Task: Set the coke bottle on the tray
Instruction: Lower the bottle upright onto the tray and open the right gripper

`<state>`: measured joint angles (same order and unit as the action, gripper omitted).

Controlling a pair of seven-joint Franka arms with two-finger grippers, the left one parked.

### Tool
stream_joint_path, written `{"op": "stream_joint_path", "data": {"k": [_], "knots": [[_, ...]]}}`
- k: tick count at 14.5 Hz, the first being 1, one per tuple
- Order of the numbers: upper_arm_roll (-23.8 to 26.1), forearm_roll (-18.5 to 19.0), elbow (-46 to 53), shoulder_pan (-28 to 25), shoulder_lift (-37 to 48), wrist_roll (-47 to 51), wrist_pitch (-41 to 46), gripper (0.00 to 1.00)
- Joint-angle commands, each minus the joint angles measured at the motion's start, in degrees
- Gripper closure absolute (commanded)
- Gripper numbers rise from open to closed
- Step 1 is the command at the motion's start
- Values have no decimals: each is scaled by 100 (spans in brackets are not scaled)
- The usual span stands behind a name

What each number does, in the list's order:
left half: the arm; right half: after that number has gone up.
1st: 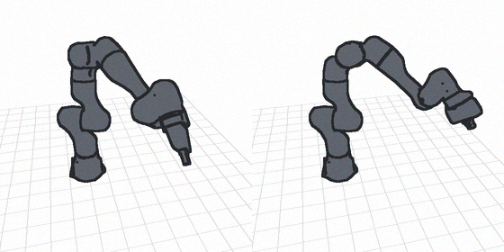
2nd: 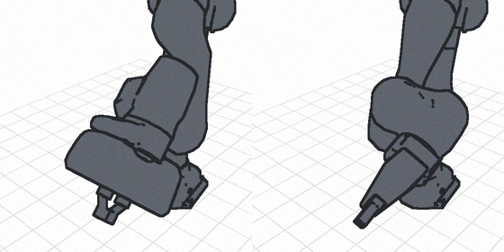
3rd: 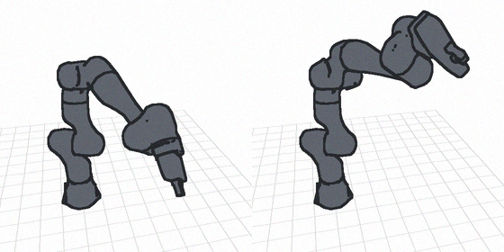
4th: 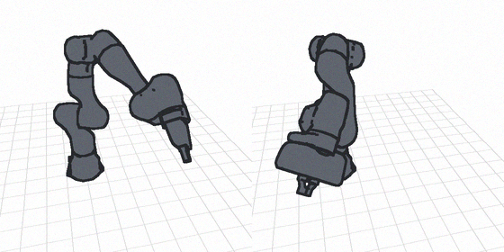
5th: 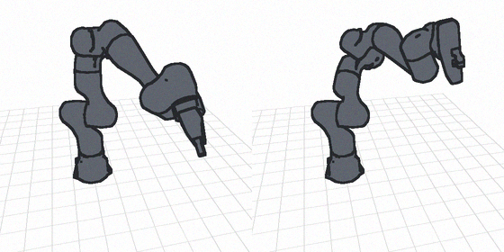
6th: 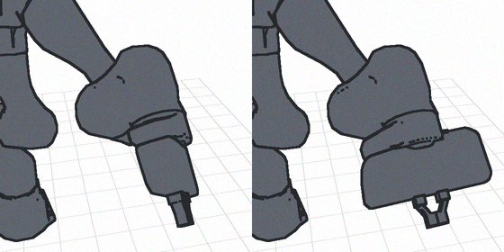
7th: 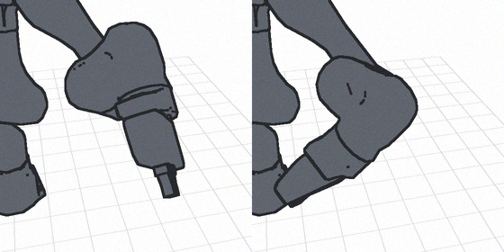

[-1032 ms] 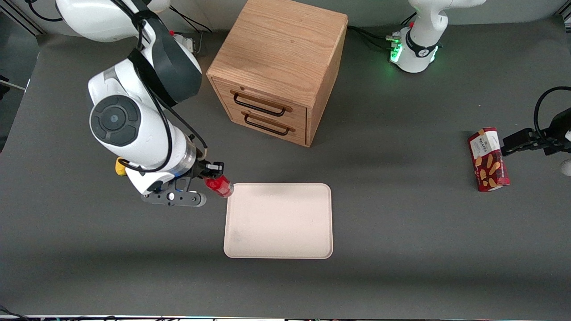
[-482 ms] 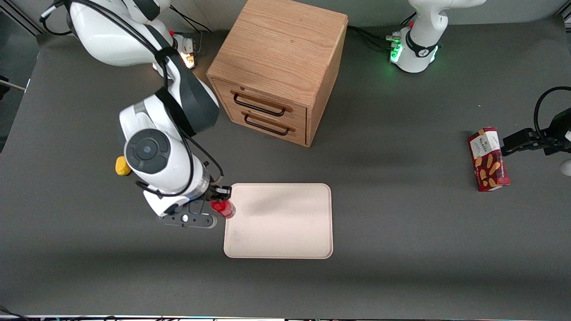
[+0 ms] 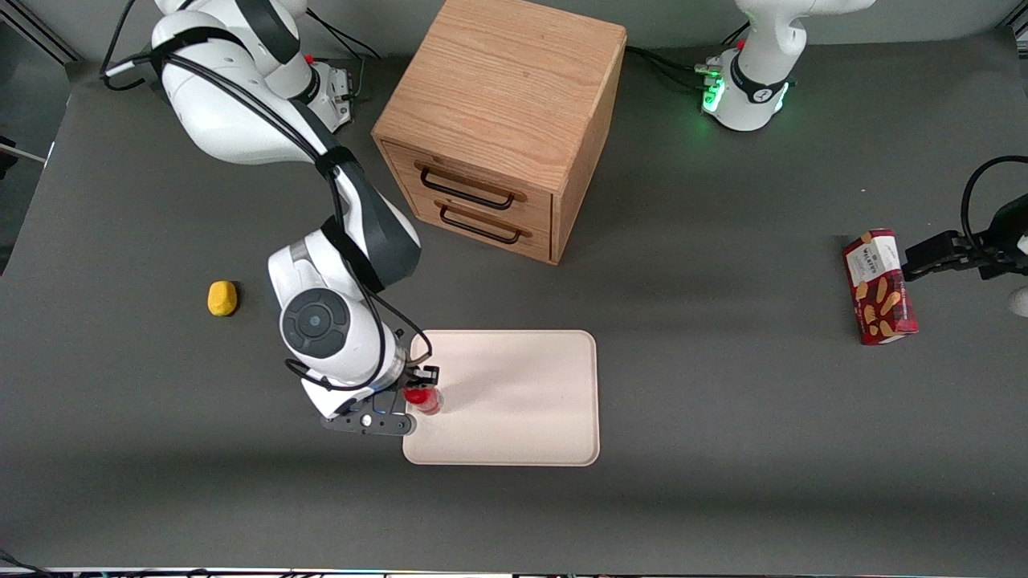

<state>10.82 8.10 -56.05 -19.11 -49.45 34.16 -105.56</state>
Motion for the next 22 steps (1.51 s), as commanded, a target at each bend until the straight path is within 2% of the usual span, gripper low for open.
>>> {"op": "stream_joint_path", "data": {"k": [1,11,12,13,14,15,20,22], "knots": [[-10,61,-196,-5,41,100,-184,100],[-10,34,-354,-14,23,91,-219,100],[-1,34,-345,-14,14,91,-228,97],[-10,34,-354,-14,14,100,-237,78],[-10,43,-354,-14,14,126,-237,35],[-10,52,-345,-14,23,161,-237,0],[-10,43,-345,47,268,144,-114,0],[-1,34,-345,65,461,144,271,0]]}}
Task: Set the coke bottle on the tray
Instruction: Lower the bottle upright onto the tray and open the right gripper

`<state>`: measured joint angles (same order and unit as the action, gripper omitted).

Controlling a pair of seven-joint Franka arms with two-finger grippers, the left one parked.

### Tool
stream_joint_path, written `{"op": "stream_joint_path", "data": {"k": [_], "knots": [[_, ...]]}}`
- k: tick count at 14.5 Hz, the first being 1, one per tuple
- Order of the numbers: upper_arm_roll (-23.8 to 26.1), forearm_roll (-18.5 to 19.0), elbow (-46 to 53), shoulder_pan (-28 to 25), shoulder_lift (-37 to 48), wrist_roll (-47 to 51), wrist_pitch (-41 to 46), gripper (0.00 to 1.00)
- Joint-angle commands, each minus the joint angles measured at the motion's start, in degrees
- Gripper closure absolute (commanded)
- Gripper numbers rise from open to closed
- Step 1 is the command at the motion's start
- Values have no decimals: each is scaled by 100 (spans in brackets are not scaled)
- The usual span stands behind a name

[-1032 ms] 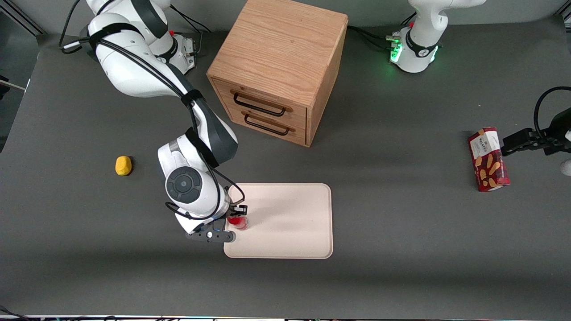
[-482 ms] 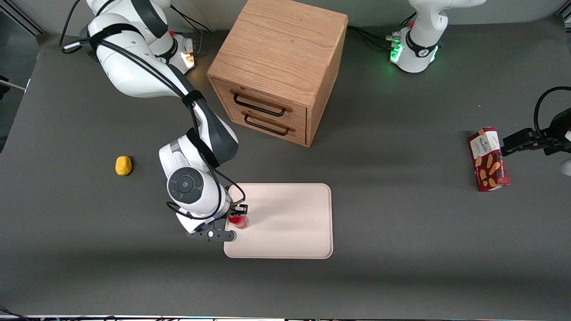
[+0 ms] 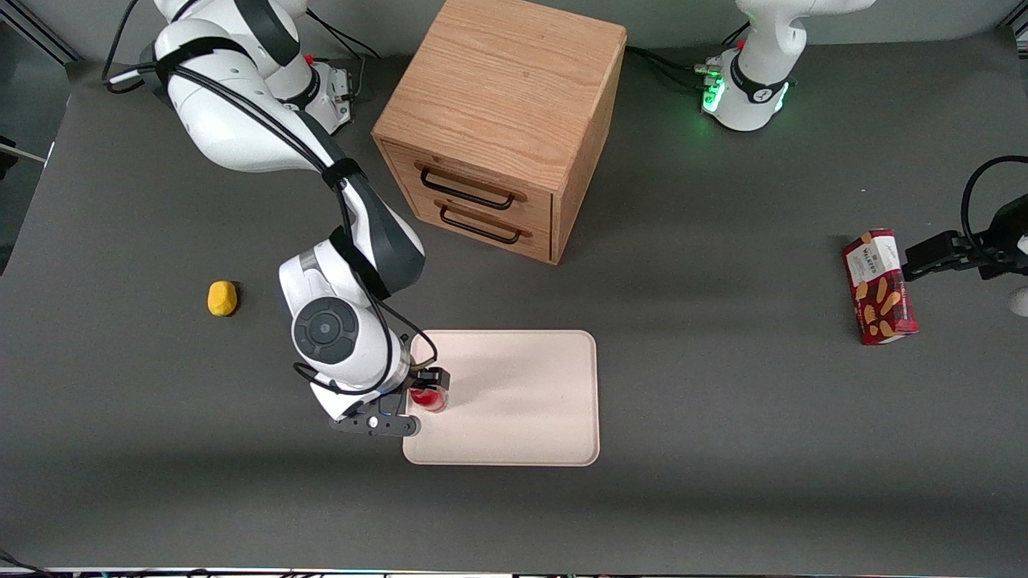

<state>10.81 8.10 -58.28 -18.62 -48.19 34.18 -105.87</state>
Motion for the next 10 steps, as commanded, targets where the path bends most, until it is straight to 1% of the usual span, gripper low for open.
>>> {"op": "stream_joint_path", "data": {"k": [1,4,6,9,10], "knots": [[0,34,-122,51,467,150,469,0],[9,34,-122,130,941,124,1154,0],[61,8,-122,296,1292,80,1690,0],[62,-141,-122,446,1802,28,2280,0],[70,-150,-130,525,1960,-199,2473,0]]}}
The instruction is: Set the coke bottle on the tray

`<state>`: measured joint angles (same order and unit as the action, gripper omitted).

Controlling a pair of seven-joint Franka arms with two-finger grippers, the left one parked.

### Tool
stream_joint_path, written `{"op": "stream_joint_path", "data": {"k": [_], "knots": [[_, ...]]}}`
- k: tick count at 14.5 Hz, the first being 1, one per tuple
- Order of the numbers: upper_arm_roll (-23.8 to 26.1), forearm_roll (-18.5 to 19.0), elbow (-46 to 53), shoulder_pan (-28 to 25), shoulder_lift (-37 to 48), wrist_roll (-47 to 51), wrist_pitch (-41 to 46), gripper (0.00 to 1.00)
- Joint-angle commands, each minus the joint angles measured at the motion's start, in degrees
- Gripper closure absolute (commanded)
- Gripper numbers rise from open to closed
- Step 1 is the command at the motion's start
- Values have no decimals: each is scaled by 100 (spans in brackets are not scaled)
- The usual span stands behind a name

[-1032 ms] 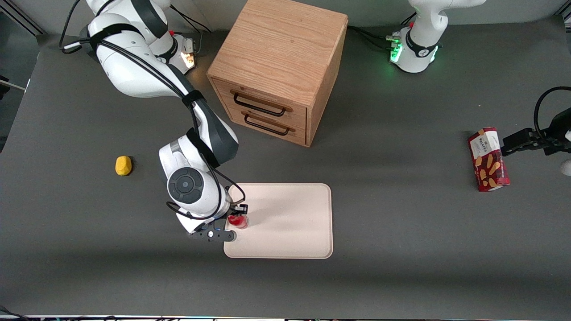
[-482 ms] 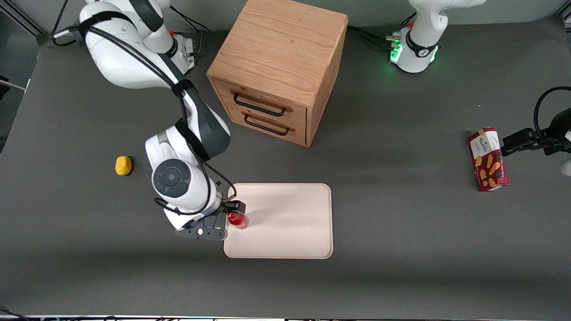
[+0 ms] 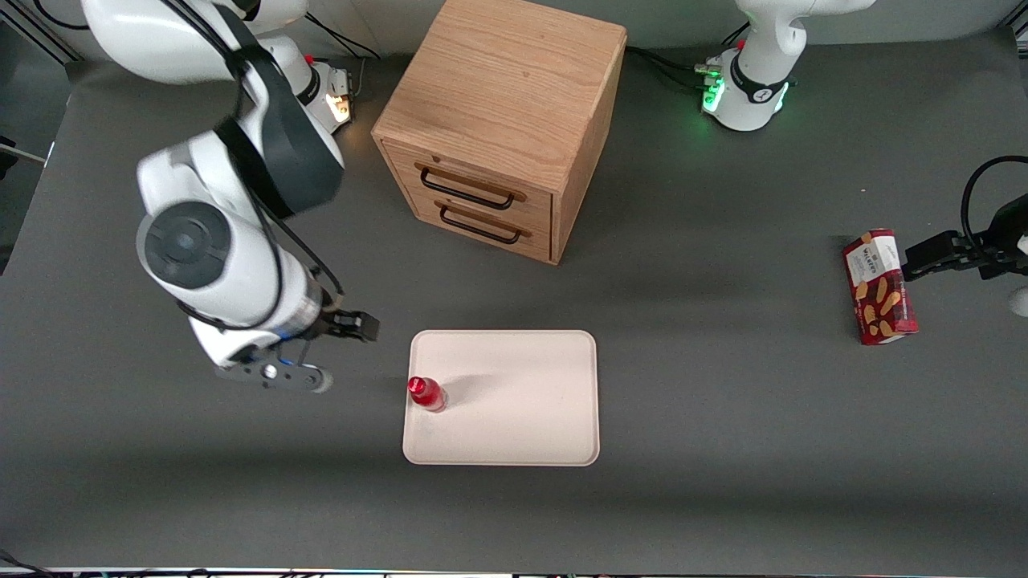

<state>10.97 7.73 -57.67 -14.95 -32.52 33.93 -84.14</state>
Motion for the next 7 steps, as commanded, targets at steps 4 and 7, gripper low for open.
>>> {"op": "stream_joint_path", "data": {"k": [4,7], "knots": [[116,-262,-1401,773,1622,-1167,513,0],[107,-333,-2132,1204,2335,-1835,391,0]]}}
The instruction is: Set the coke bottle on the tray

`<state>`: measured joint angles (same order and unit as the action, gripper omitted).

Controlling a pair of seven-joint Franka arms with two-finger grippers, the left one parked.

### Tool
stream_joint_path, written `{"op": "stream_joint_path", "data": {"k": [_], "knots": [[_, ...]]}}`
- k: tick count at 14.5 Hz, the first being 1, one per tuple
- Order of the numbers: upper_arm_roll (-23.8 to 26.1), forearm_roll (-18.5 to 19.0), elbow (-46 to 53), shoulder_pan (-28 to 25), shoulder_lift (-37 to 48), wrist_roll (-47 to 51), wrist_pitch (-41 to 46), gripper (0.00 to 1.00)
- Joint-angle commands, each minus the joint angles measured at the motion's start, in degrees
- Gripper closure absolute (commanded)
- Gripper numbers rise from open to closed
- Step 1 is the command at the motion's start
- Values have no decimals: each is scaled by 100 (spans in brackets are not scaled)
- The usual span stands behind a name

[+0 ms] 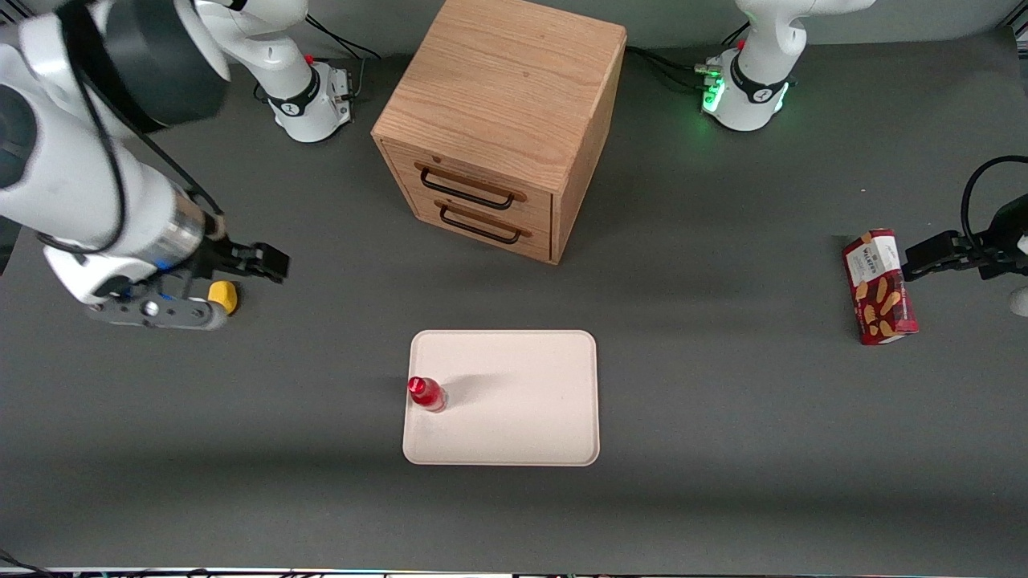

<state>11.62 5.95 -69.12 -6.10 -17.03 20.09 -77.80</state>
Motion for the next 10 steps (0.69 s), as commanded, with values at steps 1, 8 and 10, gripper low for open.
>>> {"op": "stream_joint_path", "data": {"k": [1,8,10], "knots": [[-27,-165,-1286,390,1032,-697,-445,0],[-986,-463,-2150,399,1615,-1692,-1071,0],[-1143,-463,-2141,399,1615,-1701,-1080,0]]}}
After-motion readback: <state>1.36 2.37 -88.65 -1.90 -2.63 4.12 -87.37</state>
